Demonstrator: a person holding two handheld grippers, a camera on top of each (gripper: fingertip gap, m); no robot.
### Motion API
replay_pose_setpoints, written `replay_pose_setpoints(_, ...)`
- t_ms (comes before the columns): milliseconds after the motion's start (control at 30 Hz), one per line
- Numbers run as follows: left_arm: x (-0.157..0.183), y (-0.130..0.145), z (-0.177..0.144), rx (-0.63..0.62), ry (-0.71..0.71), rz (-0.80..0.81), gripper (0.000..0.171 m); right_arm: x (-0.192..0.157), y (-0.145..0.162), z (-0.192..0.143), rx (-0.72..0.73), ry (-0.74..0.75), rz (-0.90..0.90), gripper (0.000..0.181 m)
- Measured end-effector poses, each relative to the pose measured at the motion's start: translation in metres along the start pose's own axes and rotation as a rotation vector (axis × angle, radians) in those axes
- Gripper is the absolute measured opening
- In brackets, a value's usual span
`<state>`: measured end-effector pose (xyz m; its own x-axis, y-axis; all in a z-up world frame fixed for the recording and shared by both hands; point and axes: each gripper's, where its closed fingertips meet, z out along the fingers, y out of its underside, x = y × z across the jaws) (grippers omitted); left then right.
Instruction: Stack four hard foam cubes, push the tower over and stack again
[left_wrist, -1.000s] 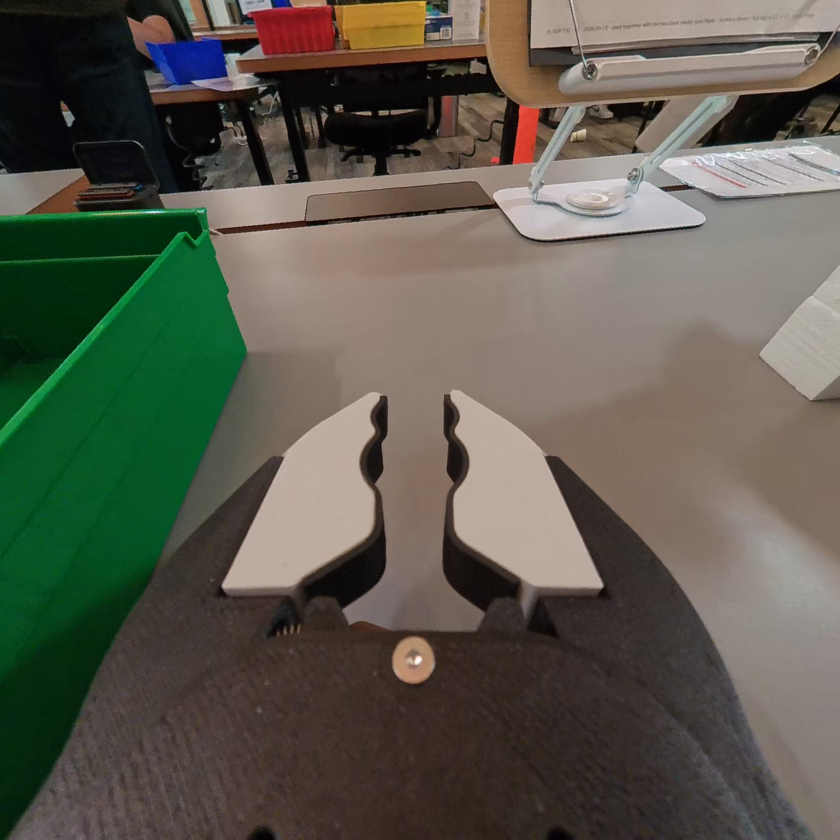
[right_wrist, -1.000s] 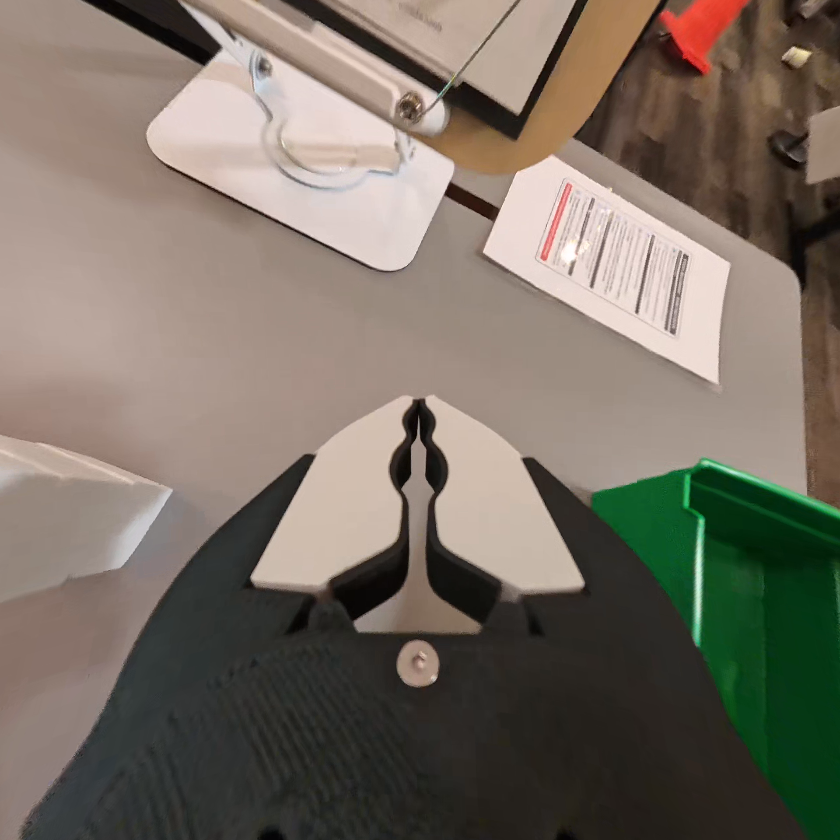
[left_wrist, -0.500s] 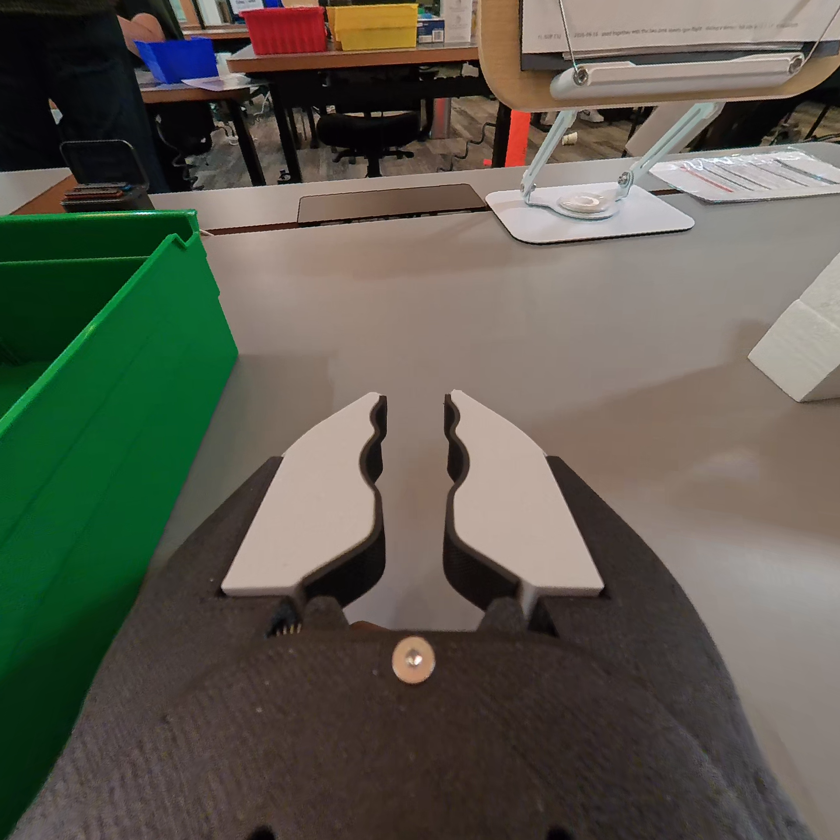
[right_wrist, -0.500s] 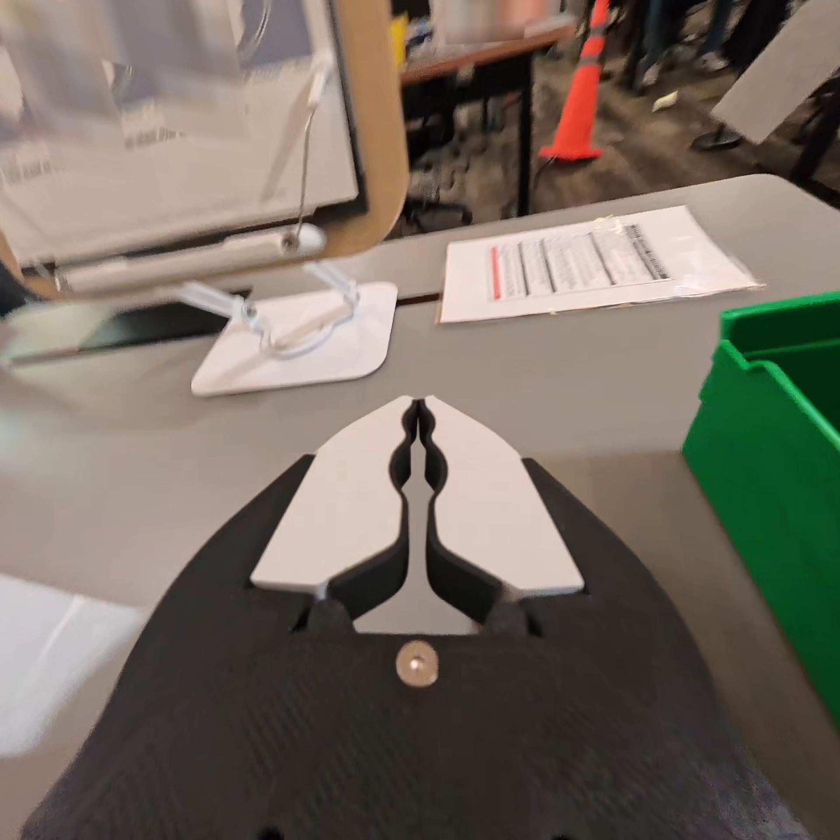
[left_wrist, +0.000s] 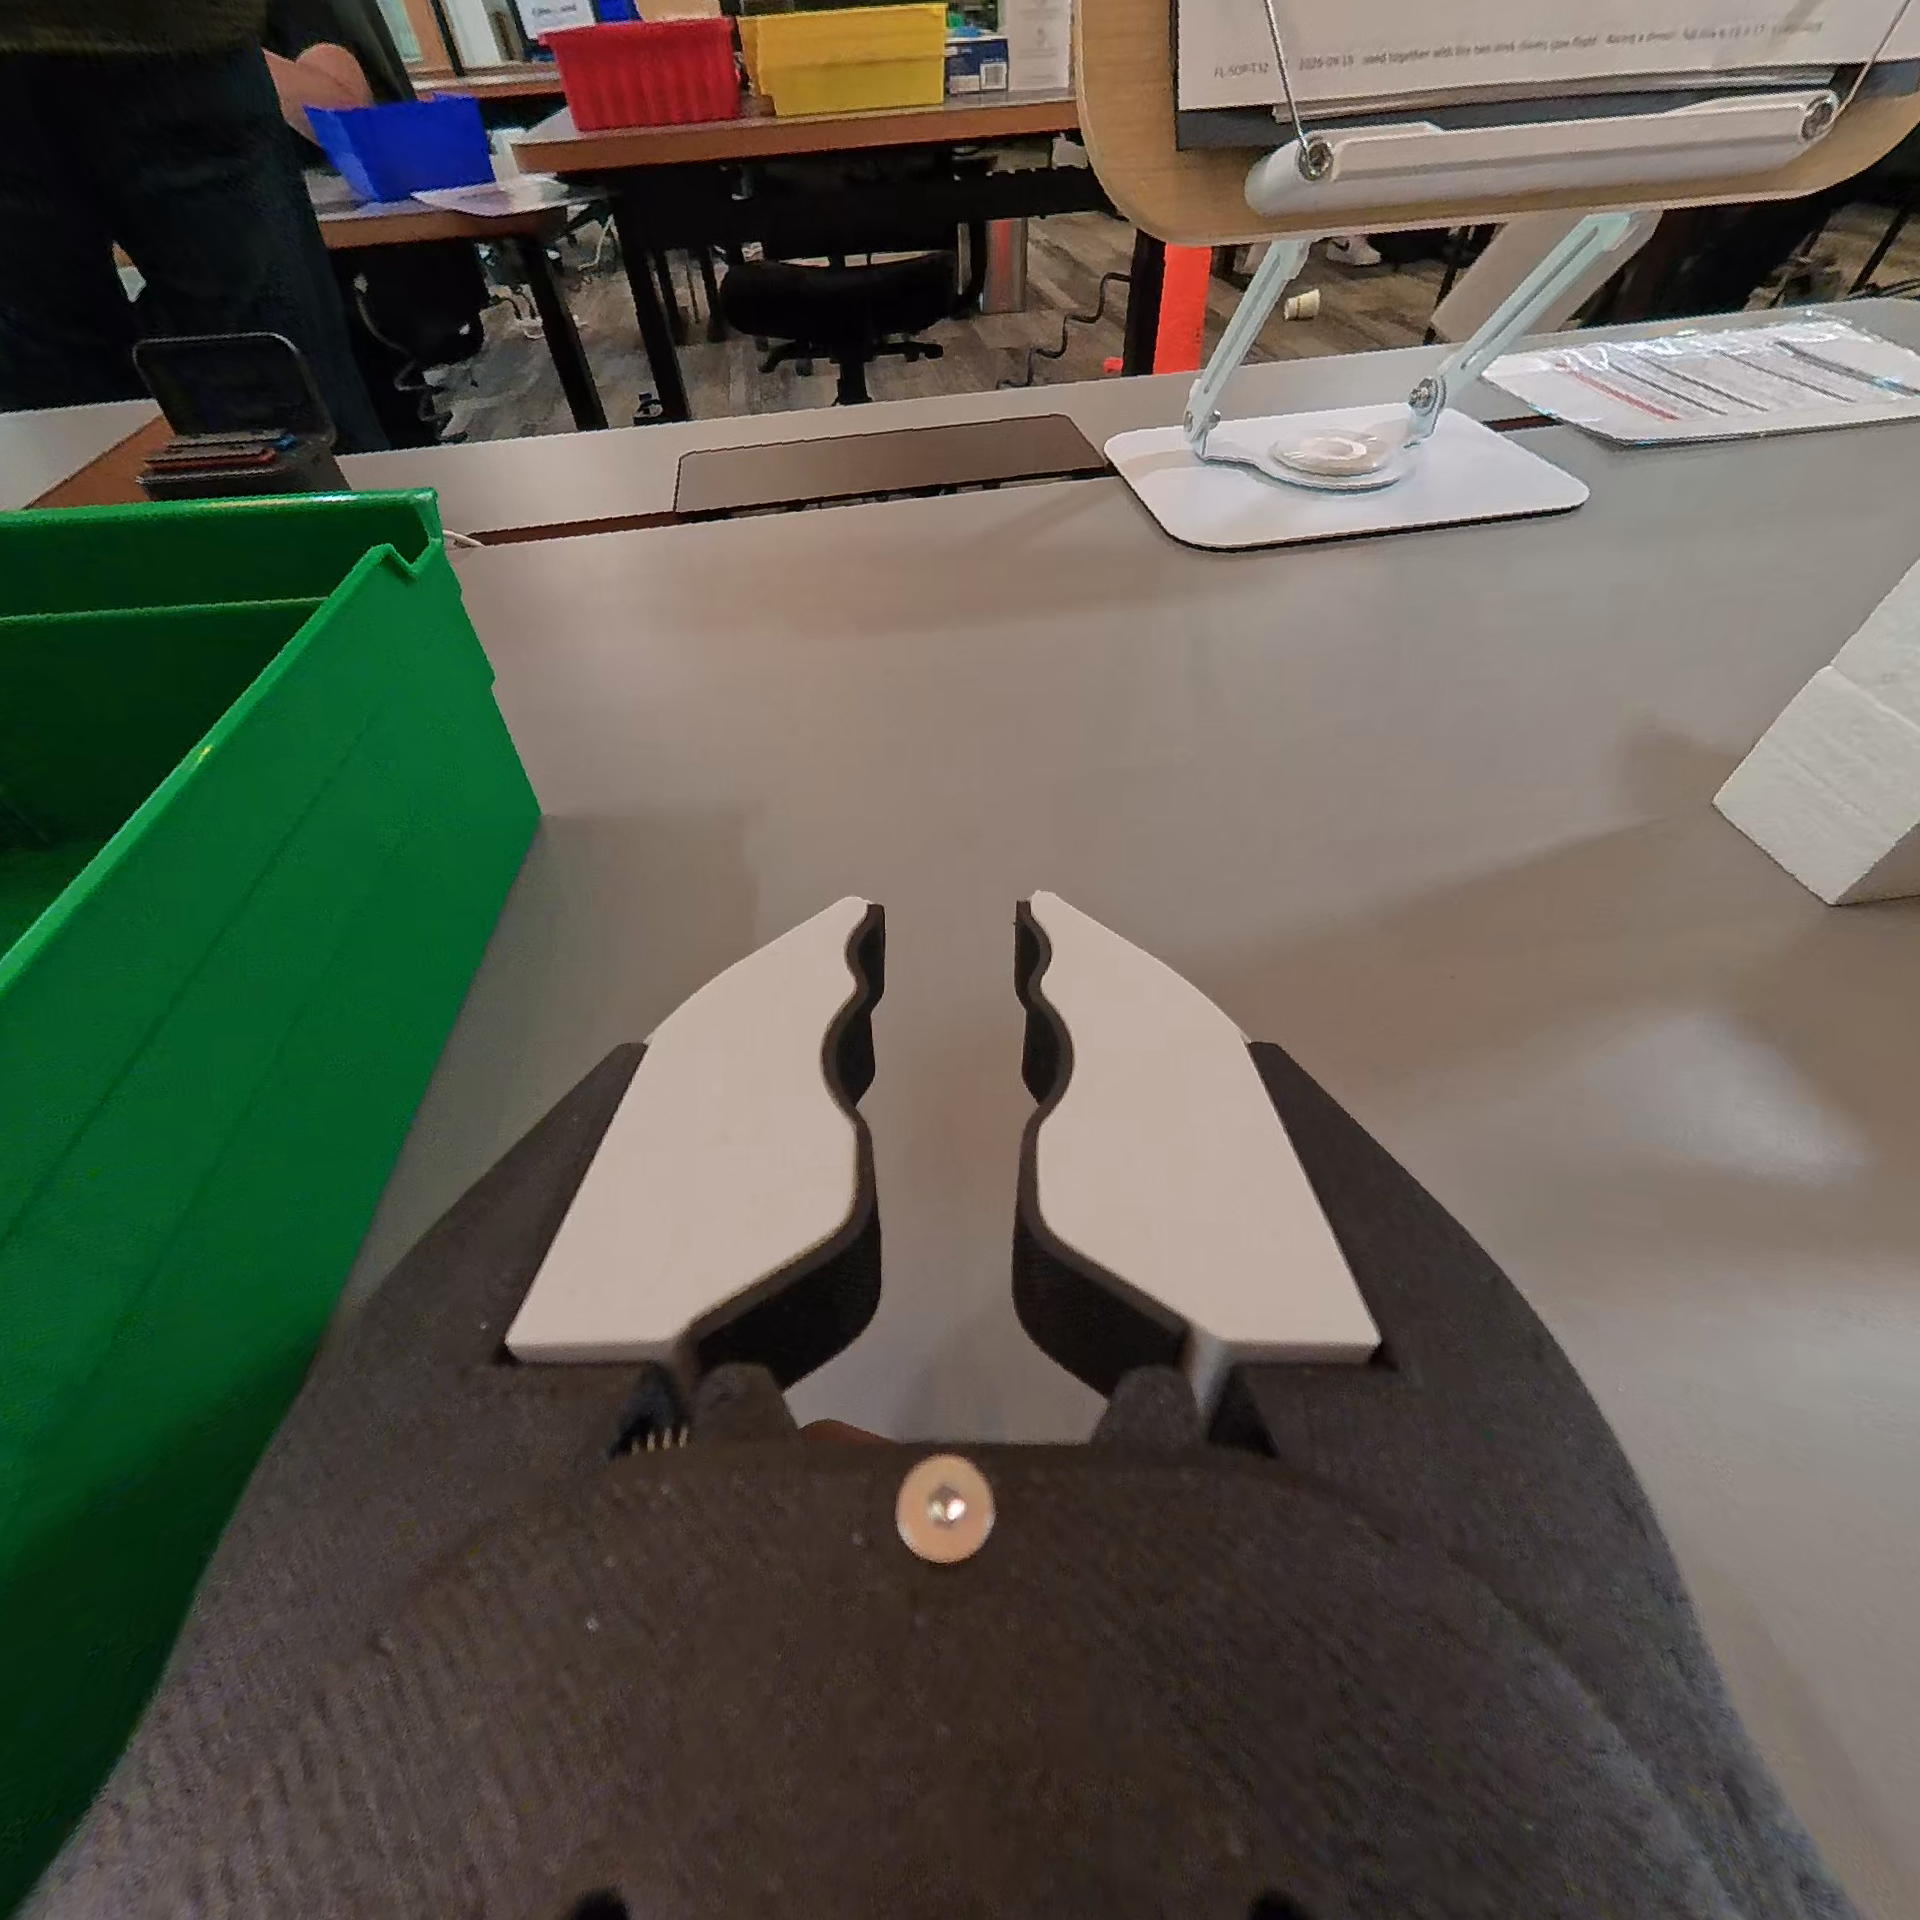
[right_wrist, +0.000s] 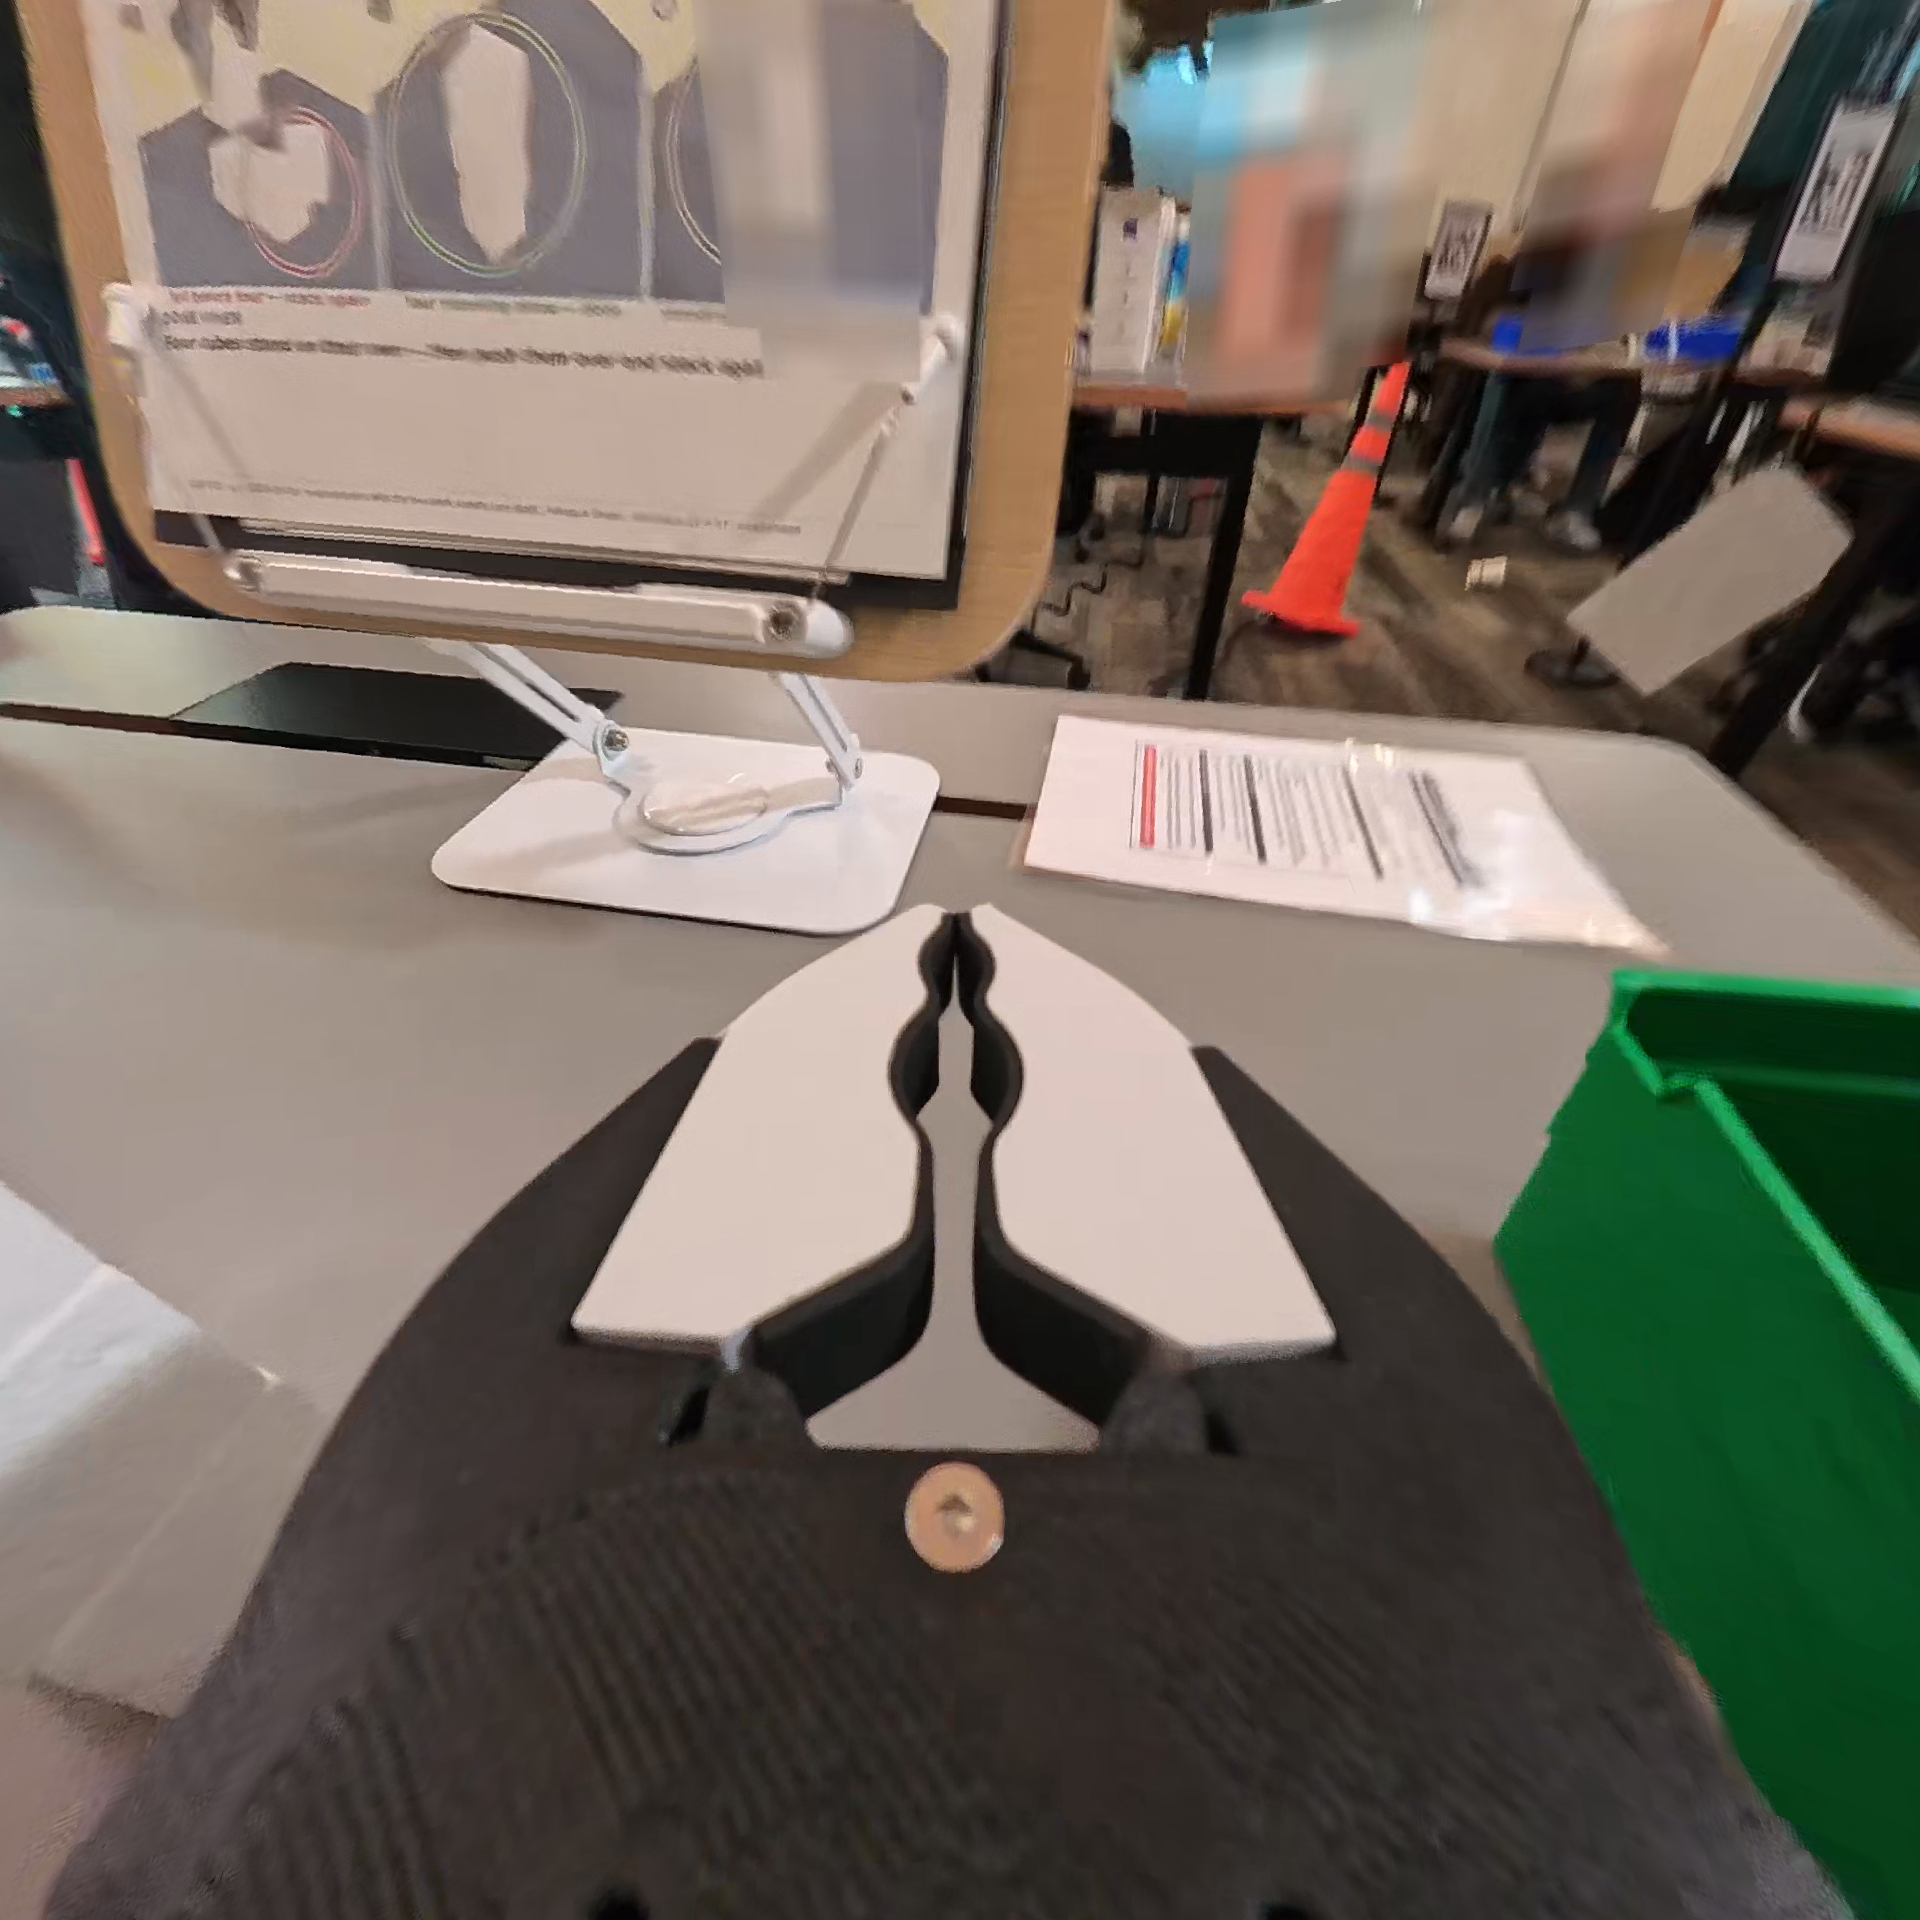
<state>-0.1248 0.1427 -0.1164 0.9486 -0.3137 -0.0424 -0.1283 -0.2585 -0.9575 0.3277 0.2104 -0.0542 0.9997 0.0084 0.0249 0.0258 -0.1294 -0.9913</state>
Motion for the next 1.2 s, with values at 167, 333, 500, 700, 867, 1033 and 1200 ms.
replay_pose_setpoints(167,0.000,0.000,0.001,-0.001,0.003,0.000,0.024,-0.018,-0.033,-0.017,0.177,-0.059,-0.143,0.000)
replay_pose_setpoints(333,0.001,0.000,0.001,0.000,0.002,0.001,0.024,-0.008,-0.021,-0.013,0.103,0.088,-0.369,0.000)
replay_pose_setpoints(500,0.001,0.000,0.001,0.000,0.002,0.004,0.024,-0.015,-0.017,-0.011,0.108,0.038,-0.266,0.000)
replay_pose_setpoints(700,0.002,0.001,0.001,-0.003,0.003,0.008,0.024,-0.027,0.018,0.007,-0.204,-0.017,-0.074,0.000)
replay_pose_setpoints(867,0.002,0.001,0.001,-0.006,0.006,0.005,0.025,-0.043,0.058,0.009,-0.476,-0.093,-0.056,0.000)
replay_pose_setpoints(1033,0.003,0.001,0.001,-0.007,0.008,0.013,0.025,-0.061,0.102,-0.001,-0.736,-0.140,0.086,0.000)
replay_pose_setpoints(1200,0.002,0.001,0.002,-0.009,0.008,0.004,0.025,-0.067,0.130,-0.011,-0.887,-0.146,0.129,0.000)
